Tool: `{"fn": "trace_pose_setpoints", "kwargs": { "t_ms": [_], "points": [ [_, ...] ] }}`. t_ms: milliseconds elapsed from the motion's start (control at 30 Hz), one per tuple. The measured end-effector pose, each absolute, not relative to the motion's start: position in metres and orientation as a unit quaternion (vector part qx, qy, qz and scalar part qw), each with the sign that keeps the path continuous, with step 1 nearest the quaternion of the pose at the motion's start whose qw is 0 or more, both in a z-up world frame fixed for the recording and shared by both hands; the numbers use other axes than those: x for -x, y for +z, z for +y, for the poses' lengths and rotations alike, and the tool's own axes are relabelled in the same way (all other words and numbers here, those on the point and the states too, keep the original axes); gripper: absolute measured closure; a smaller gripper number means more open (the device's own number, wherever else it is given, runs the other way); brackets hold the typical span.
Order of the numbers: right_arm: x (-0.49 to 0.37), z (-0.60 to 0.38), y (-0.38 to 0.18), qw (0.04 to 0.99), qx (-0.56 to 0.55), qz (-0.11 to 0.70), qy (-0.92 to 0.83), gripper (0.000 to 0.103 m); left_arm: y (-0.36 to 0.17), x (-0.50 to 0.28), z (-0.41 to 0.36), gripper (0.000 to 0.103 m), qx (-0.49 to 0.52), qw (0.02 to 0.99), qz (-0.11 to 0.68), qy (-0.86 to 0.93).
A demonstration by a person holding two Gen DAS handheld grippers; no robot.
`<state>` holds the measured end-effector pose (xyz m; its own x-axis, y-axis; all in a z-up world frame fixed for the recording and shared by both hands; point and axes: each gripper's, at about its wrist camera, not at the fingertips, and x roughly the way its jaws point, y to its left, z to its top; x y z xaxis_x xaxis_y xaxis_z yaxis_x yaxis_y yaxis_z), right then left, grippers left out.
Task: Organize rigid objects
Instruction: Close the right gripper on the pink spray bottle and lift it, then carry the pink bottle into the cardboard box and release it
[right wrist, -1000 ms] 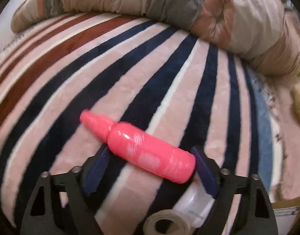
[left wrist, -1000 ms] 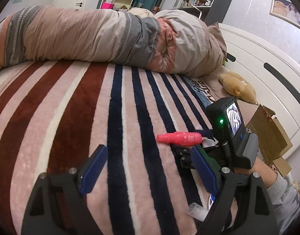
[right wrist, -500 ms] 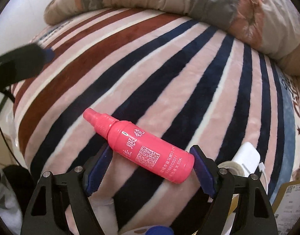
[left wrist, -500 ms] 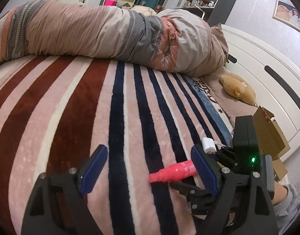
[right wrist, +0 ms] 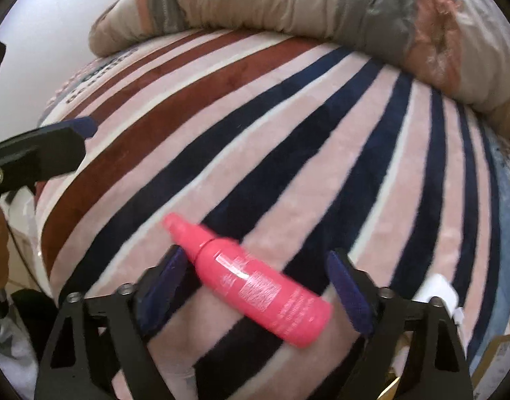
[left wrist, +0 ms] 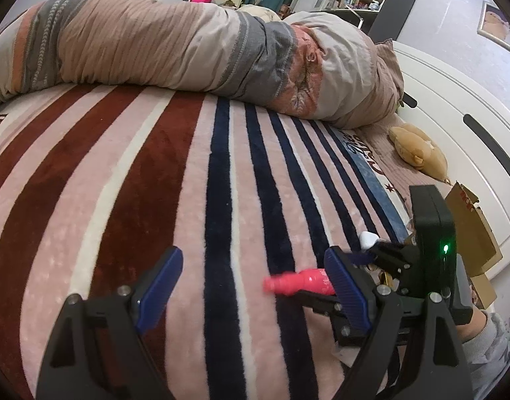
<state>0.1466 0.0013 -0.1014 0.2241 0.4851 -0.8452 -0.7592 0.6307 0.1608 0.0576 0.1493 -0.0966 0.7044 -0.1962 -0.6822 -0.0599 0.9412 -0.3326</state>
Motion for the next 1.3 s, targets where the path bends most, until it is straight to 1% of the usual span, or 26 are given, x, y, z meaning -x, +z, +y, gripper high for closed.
{"fn": "trace_pose_setpoints", "kwargs": {
  "t_ms": [100, 133, 167, 233, 267, 333, 367, 400, 467, 567, 667, 767, 933, 1000, 1067, 1133, 1300],
  "points": [
    [-0.146, 0.0, -0.103, 0.771, 0.156, 0.479, 0.389, 0.066, -0.097, -0.058, 0.149, 0.018, 0.167, 0.907, 0.384, -0.036],
    [-0.147, -0.002, -0.103, 0.773, 0.152, 0.486, 0.378, 0.068, -0.097, -0.058, 0.149, 0.018, 0.166, 0.908, 0.384, -0.036],
    [-0.148, -0.008, -0.103, 0.773, 0.136, 0.499, 0.367, 0.07, -0.096, -0.058, 0.149, 0.018, 0.166, 0.908, 0.384, -0.036],
    [-0.151, -0.021, -0.103, 0.769, 0.091, 0.521, 0.359, 0.07, -0.096, -0.058, 0.149, 0.018, 0.166, 0.907, 0.384, -0.036],
    [-0.15, -0.024, -0.102, 0.769, 0.086, 0.522, 0.36, 0.071, -0.096, -0.059, 0.149, 0.018, 0.167, 0.907, 0.385, -0.036],
    [-0.147, -0.028, -0.1, 0.772, 0.095, 0.521, 0.35, 0.066, -0.097, -0.059, 0.148, 0.018, 0.169, 0.905, 0.387, -0.04],
    [-0.145, -0.03, -0.099, 0.771, 0.097, 0.522, 0.352, 0.057, -0.097, -0.06, 0.147, 0.018, 0.171, 0.904, 0.389, -0.043],
    [-0.141, -0.032, -0.099, 0.769, 0.097, 0.521, 0.358, 0.052, -0.098, -0.061, 0.147, 0.018, 0.171, 0.903, 0.391, -0.046],
    [-0.137, -0.034, -0.1, 0.765, 0.108, 0.519, 0.366, 0.053, -0.1, -0.063, 0.142, 0.018, 0.174, 0.898, 0.399, -0.067],
    [-0.134, -0.033, -0.106, 0.775, 0.134, 0.507, 0.353, 0.076, -0.105, -0.068, 0.134, 0.018, 0.181, 0.889, 0.409, -0.098],
    [-0.131, -0.036, -0.1, 0.788, 0.118, 0.49, 0.353, 0.076, -0.109, -0.072, 0.127, 0.018, 0.192, 0.88, 0.418, -0.117],
    [-0.117, -0.045, -0.079, 0.804, 0.106, 0.454, 0.37, 0.077, -0.104, -0.073, 0.116, 0.018, 0.2, 0.877, 0.411, -0.148],
    [-0.094, -0.056, -0.037, 0.814, 0.074, 0.397, 0.417, 0.077, -0.077, -0.069, 0.081, 0.019, 0.182, 0.883, 0.379, -0.211],
    [-0.082, -0.063, -0.022, 0.817, 0.06, 0.376, 0.433, 0.077, -0.066, -0.066, 0.071, 0.028, 0.182, 0.886, 0.362, -0.225],
    [-0.069, -0.071, -0.012, 0.821, 0.051, 0.357, 0.443, 0.077, -0.055, -0.062, 0.064, 0.06, 0.192, 0.888, 0.345, -0.236],
    [-0.061, -0.081, -0.003, 0.83, 0.047, 0.339, 0.441, 0.077, -0.044, -0.057, 0.057, 0.065, 0.188, 0.894, 0.331, -0.236],
    [-0.05, -0.108, 0.014, 0.837, 0.02, 0.313, 0.448, 0.077, -0.011, -0.045, 0.026, 0.066, 0.136, 0.911, 0.311, -0.233]
  ]
}}
